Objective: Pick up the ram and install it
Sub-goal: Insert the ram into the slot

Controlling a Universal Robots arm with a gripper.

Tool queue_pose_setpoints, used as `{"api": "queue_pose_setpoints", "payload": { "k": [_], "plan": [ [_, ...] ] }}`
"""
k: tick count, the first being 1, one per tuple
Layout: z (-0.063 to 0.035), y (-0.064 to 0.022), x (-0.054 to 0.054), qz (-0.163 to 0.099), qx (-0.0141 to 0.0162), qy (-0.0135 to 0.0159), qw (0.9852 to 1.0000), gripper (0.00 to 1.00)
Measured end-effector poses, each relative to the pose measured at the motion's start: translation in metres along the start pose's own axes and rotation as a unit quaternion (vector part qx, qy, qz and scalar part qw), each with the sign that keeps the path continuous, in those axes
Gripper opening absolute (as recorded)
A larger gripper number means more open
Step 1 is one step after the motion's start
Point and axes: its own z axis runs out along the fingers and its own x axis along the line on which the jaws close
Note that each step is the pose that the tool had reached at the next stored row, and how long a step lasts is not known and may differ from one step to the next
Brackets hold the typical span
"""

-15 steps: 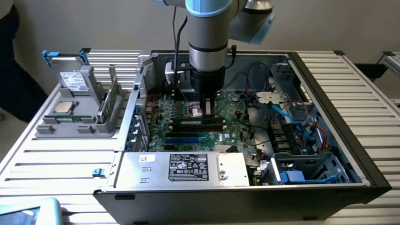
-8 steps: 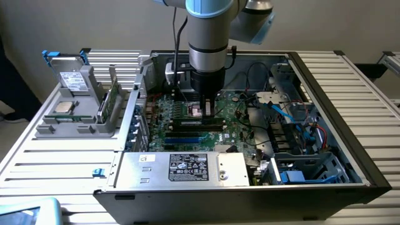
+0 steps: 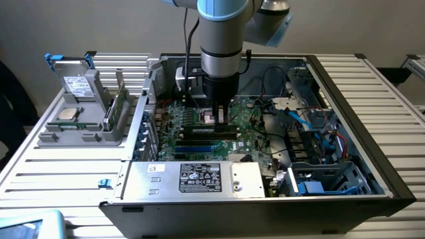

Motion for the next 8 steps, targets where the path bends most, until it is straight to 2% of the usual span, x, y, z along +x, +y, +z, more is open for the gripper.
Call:
{"api": "queue_pose_setpoints", "payload": {
  "k": [8],
  "plan": [
    [0.0025,0.0001,0.0009,0.000,-0.0001,0.0000,1.0000,0.15]
  ]
}}
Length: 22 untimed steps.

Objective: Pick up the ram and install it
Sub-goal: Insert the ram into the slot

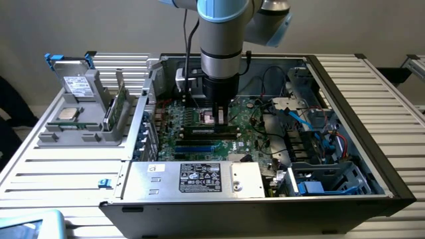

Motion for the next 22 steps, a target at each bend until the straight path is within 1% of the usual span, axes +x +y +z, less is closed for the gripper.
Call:
{"api": "queue_pose_setpoints", "payload": {
  "k": [22],
  "plan": [
    [0.0042,0.0012,0.0005,0.000,0.0000,0.0000,1.0000,0.15]
  ]
}}
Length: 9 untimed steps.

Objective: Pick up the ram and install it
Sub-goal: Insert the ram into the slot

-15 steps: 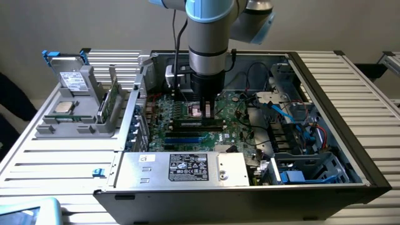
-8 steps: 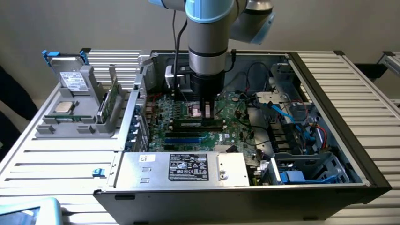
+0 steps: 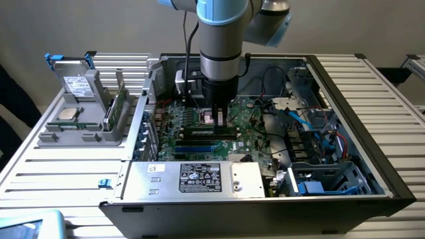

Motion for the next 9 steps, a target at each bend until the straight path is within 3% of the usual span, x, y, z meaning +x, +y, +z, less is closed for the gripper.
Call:
{"api": "queue_pose_setpoints", "payload": {
  "k": [9],
  "plan": [
    [0.0037,0.0005,-0.0001,0.000,0.0000,0.0001,1.0000,0.16]
  ]
}}
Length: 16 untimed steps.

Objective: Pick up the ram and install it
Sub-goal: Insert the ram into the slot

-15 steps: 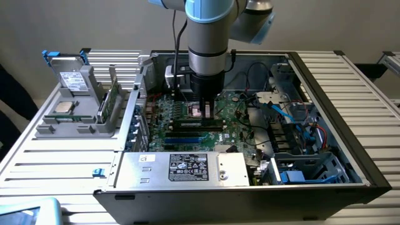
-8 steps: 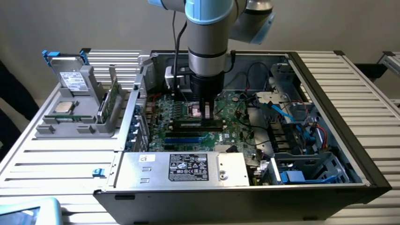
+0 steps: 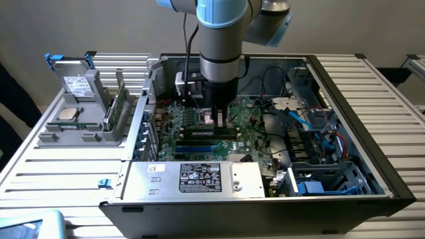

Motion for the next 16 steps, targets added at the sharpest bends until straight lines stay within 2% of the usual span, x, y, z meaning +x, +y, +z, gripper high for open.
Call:
{"api": "queue_pose_setpoints", "payload": {
  "k": [2,3,4,7,10,14,16],
  "plan": [
    [0.0000,0.0000,0.000,0.000,0.0000,0.0000,1.0000,0.16],
    [-0.0003,0.0000,0.000,0.000,0.0000,0.0001,1.0000,0.23],
    [-0.0023,0.0000,0.000,0.000,0.0000,-0.0001,1.0000,0.23],
    [-0.0138,-0.0015,0.000,0.000,-0.0011,0.0005,1.0000,0.23],
    [-0.0258,-0.0065,0.000,0.000,-0.0031,0.0008,1.0000,0.23],
    [-0.0383,-0.0165,0.000,0.000,-0.0083,0.0009,1.0000,0.23],
    [-0.0401,-0.0188,0.000,0.000,-0.0129,0.0009,0.9999,0.23]
  ]
}}
